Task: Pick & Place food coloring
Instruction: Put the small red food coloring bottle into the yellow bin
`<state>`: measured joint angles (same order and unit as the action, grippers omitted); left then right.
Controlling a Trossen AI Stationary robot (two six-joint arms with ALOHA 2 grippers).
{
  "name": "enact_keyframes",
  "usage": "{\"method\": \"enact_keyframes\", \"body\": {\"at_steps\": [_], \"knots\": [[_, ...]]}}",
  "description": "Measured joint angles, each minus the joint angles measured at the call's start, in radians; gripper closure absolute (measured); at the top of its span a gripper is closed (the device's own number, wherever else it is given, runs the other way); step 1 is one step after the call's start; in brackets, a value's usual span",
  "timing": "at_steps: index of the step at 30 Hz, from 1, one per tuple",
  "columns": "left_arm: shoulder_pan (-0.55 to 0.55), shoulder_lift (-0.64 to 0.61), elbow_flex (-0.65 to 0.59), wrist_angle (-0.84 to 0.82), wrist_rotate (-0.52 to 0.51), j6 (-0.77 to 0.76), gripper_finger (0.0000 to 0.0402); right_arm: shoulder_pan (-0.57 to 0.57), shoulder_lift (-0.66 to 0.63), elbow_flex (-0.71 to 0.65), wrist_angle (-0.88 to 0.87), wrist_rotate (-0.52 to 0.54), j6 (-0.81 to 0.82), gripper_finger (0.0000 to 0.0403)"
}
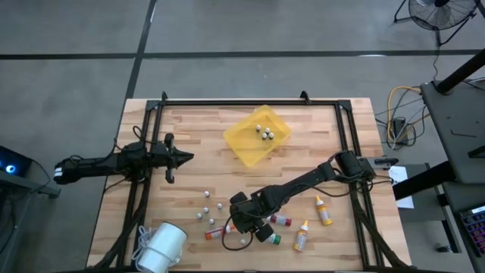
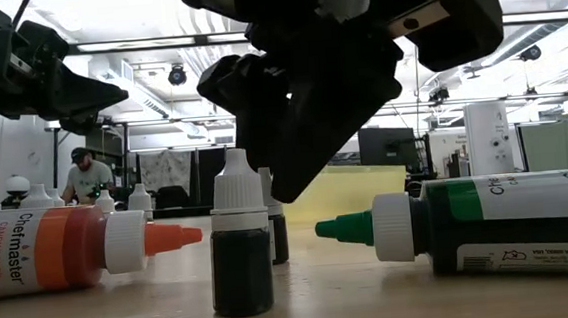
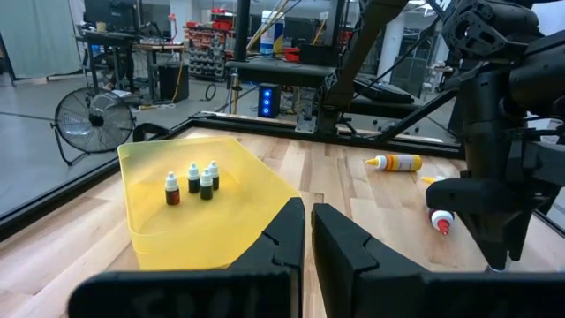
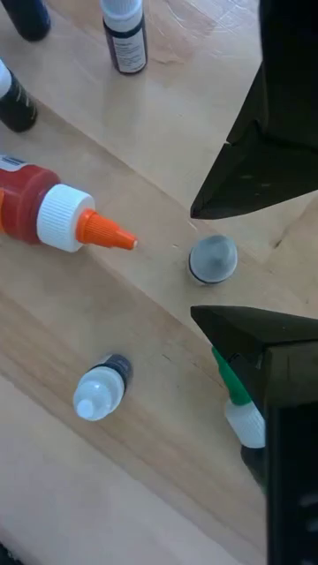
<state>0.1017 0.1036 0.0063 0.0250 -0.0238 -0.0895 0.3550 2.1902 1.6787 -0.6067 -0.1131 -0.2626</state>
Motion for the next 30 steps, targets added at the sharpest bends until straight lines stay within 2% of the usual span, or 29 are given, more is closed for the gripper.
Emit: {"method": "enact_keyframes", "body": {"at_steps": [19, 30], "knots": [[0.0, 0.0, 0.0, 0.0, 0.0, 0.0, 0.0402, -0.003, 0.0, -0.004, 0.011, -0.001, -0.003, 0.0244], [0.001, 0.0, 0.0, 0.0, 0.0, 0.0, 0.0402, -0.002, 0.0, -0.005, 0.011, -0.003, -0.007, 0.0295]]}}
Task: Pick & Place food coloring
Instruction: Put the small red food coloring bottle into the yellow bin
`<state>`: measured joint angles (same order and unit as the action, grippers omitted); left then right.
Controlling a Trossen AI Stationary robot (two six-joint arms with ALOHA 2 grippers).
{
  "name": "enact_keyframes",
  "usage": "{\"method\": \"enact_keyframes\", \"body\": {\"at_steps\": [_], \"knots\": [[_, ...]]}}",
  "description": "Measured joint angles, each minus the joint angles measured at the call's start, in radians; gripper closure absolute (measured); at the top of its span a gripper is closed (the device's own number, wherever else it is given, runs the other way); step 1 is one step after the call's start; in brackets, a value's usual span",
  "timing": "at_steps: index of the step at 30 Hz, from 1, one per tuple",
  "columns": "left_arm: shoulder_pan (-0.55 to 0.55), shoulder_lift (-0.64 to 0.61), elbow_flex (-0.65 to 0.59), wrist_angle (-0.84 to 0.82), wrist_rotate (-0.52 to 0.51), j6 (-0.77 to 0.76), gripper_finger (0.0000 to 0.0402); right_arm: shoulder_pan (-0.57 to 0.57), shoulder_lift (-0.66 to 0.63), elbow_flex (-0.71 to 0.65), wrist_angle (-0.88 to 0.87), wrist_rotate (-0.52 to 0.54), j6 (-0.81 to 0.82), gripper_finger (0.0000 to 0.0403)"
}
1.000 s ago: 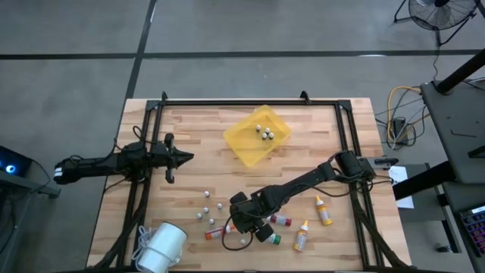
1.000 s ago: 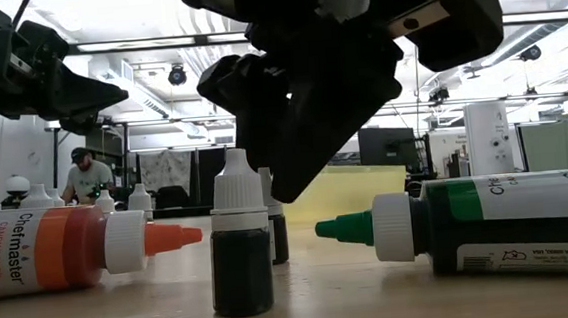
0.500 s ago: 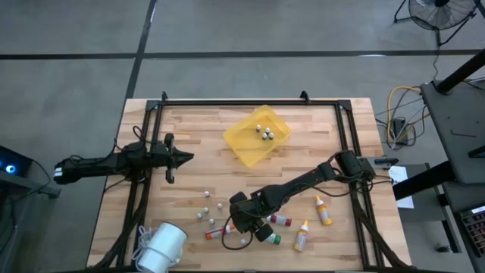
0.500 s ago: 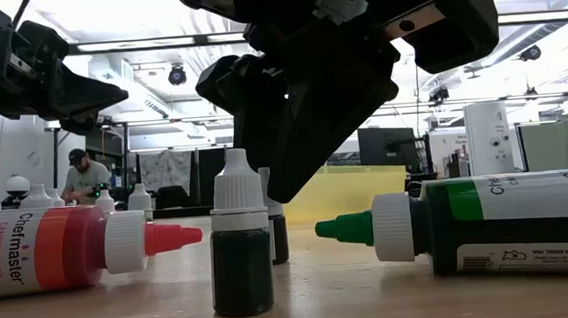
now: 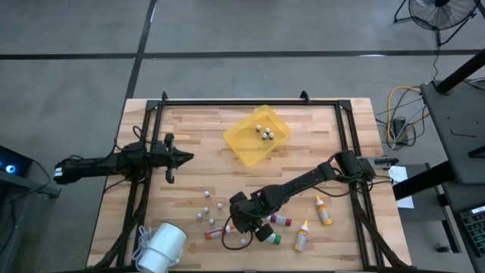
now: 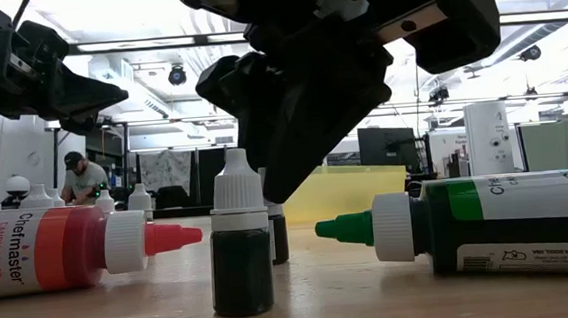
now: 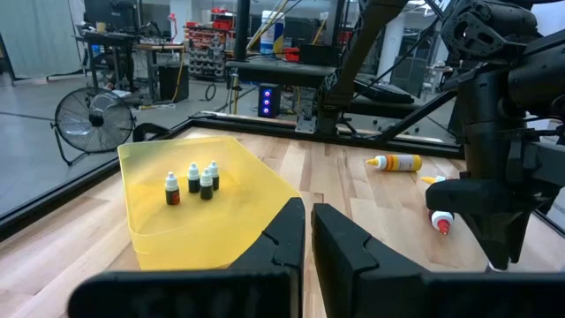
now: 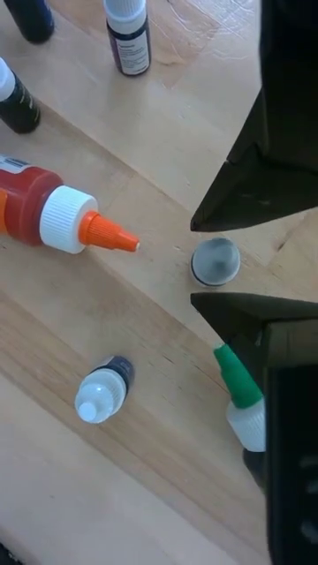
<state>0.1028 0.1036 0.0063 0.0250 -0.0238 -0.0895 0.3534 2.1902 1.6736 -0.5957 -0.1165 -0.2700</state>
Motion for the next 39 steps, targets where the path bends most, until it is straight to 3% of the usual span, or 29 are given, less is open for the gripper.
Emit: {"method": "enact_keyframes", "body": {"at_steps": [10, 22, 31, 39], "knots": [[0.0, 0.0, 0.0, 0.0, 0.0, 0.0, 0.0402, 0.0, 0.0, 0.0, 0.0, 0.0, -0.004, 0.0351], [-0.001, 0.0, 0.0, 0.0, 0.0, 0.0, 0.0402, -0.001, -0.003, 0.012, -0.014, 0.001, 0.005, 0.0356], [-0.001, 0.0, 0.0, 0.0, 0.0, 0.0, 0.0402, -0.01, -0.035, 0.135, -0.169, 0.004, 0.008, 0.0357], [-0.001, 0.0, 0.0, 0.0, 0.0, 0.0, 0.0402, -0.038, -0.043, 0.325, -0.396, 0.004, 0.013, 0.0356]]}}
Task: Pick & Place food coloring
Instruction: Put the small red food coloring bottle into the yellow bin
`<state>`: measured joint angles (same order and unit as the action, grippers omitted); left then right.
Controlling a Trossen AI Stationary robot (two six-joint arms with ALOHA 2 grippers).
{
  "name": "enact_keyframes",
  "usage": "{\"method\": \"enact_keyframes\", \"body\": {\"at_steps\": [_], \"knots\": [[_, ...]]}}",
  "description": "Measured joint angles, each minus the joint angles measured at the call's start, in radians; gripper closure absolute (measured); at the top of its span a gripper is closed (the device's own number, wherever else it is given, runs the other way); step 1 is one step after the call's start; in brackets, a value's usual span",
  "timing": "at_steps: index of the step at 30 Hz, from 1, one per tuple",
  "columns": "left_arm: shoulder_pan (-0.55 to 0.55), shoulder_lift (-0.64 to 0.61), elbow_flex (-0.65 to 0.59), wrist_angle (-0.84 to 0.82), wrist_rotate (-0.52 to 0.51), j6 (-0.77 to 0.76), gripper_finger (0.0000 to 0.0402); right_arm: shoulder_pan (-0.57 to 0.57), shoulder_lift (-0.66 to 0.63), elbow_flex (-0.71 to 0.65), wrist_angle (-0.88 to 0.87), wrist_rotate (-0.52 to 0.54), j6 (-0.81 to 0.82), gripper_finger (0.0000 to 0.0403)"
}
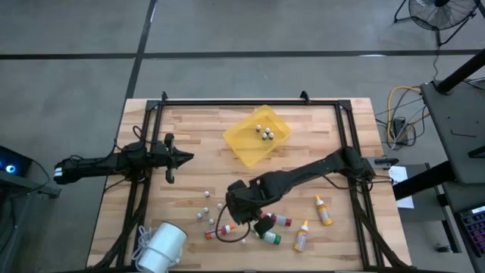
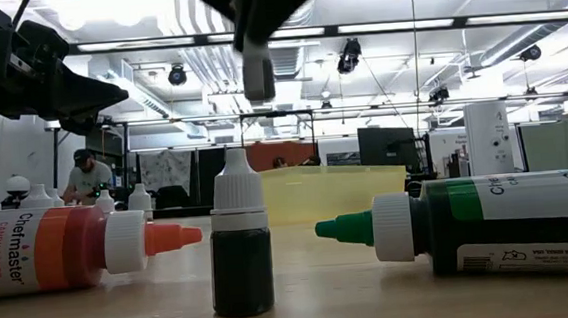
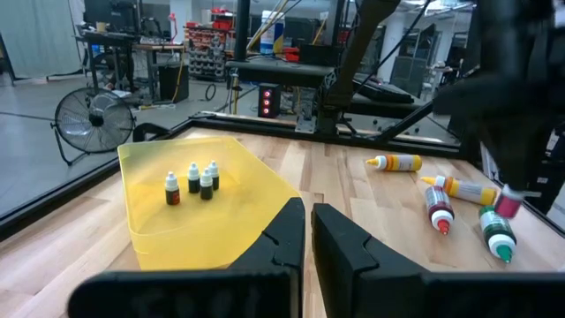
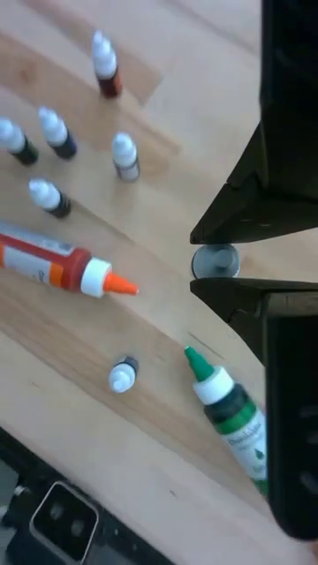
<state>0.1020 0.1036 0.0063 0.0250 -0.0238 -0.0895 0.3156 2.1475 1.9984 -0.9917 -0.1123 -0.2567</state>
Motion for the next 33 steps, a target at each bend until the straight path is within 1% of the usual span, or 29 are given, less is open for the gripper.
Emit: {"method": "enact_keyframes", "body": {"at_steps": [6, 13, 19, 26, 33], "knots": [[0.0, 0.0, 0.0, 0.0, 0.0, 0.0, 0.0402, -0.032, -0.002, 0.113, -0.098, 0.002, 0.064, 0.0356], [0.001, 0.0, 0.0, 0.0, 0.0, 0.0, 0.0402, -0.069, -0.002, 0.183, -0.184, 0.007, 0.074, 0.0356], [0.001, 0.0, 0.0, 0.0, 0.0, 0.0, 0.0402, -0.104, -0.003, 0.186, -0.247, 0.01, 0.085, 0.0356], [0.001, 0.0, 0.0, 0.0, 0.0, 0.0, 0.0402, -0.175, -0.031, 0.168, -0.259, 0.01, 0.146, 0.0356], [0.0, 0.0, 0.0, 0.0, 0.0, 0.0, 0.0402, -0.242, -0.081, 0.116, -0.258, 0.01, 0.116, 0.0356]]}}
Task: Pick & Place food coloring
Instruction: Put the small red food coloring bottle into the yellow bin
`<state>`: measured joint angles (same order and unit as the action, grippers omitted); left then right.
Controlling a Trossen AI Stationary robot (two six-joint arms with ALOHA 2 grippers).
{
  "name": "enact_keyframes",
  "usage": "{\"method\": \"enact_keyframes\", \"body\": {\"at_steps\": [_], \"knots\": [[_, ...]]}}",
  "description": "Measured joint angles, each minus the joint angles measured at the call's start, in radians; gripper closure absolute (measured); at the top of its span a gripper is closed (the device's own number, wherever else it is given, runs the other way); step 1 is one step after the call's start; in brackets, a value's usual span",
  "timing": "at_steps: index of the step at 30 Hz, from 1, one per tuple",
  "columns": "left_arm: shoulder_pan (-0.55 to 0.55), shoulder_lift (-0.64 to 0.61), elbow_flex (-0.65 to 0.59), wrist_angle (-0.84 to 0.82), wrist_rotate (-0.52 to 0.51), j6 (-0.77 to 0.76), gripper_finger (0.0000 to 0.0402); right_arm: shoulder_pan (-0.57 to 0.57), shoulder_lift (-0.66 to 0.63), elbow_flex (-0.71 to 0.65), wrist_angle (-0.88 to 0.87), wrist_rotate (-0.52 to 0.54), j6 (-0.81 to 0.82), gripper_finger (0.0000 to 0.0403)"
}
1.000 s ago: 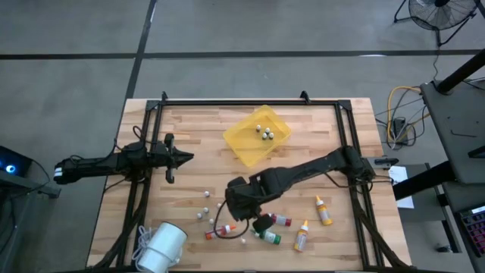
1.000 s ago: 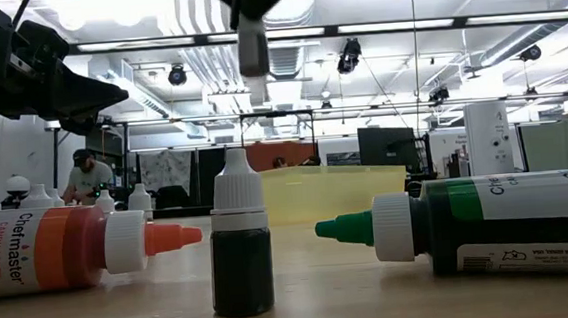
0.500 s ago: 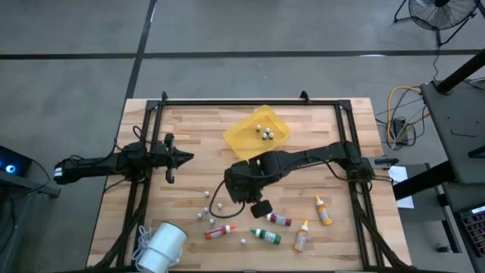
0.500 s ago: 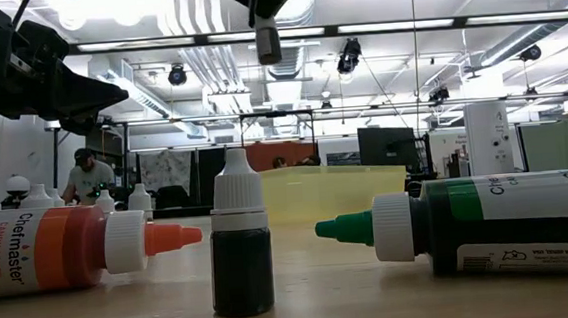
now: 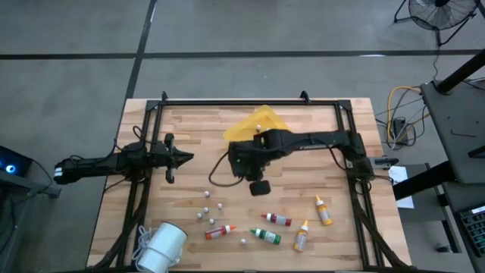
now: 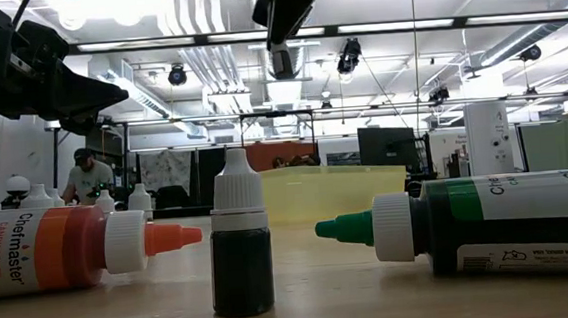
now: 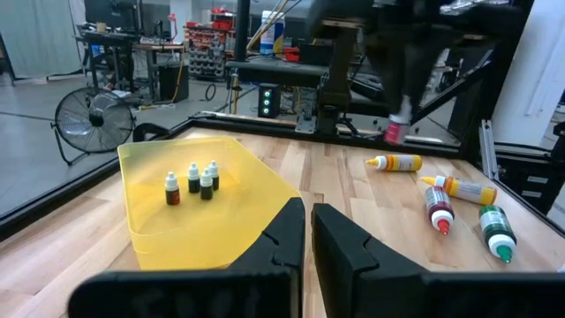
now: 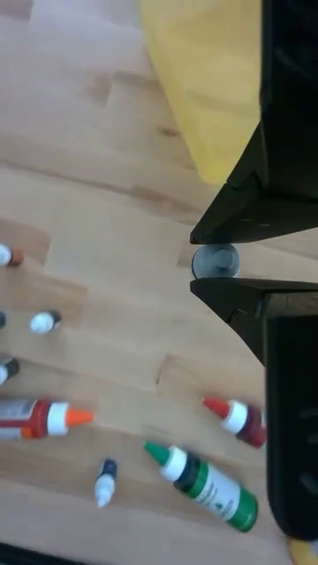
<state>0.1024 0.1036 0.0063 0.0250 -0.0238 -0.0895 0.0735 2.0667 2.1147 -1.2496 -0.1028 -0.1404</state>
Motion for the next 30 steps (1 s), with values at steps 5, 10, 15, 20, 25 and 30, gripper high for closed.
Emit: {"method": "enact_keyframes", "body": {"at_steps": [5, 10, 15, 20, 25, 30], "knots": [[0.0, 0.0, 0.0, 0.0, 0.0, 0.0, 0.0402, -0.055, -0.047, -0.067, 0.005, 0.0, -0.026, 0.0355], [-0.001, 0.0, 0.0, 0.0, 0.0, 0.0, 0.0402, -0.108, -0.106, -0.159, 0.047, 0.0, -0.054, 0.0355], [-0.001, 0.0, 0.0, 0.0, 0.0, 0.0, 0.0402, -0.16, -0.204, -0.306, 0.154, 0.0, -0.061, 0.0355], [-0.001, 0.0, 0.0, 0.0, 0.0, 0.0, 0.0402, -0.208, -0.302, -0.453, 0.227, -0.001, -0.072, 0.0355], [0.0, 0.0, 0.0, 0.0, 0.0, 0.0, 0.0402, -0.255, -0.366, -0.554, 0.286, -0.002, -0.046, 0.0355], [0.0, 0.0, 0.0, 0.0, 0.0, 0.0, 0.0402, -0.297, -0.377, -0.575, 0.312, -0.002, 0.012, 0.0355]]}}
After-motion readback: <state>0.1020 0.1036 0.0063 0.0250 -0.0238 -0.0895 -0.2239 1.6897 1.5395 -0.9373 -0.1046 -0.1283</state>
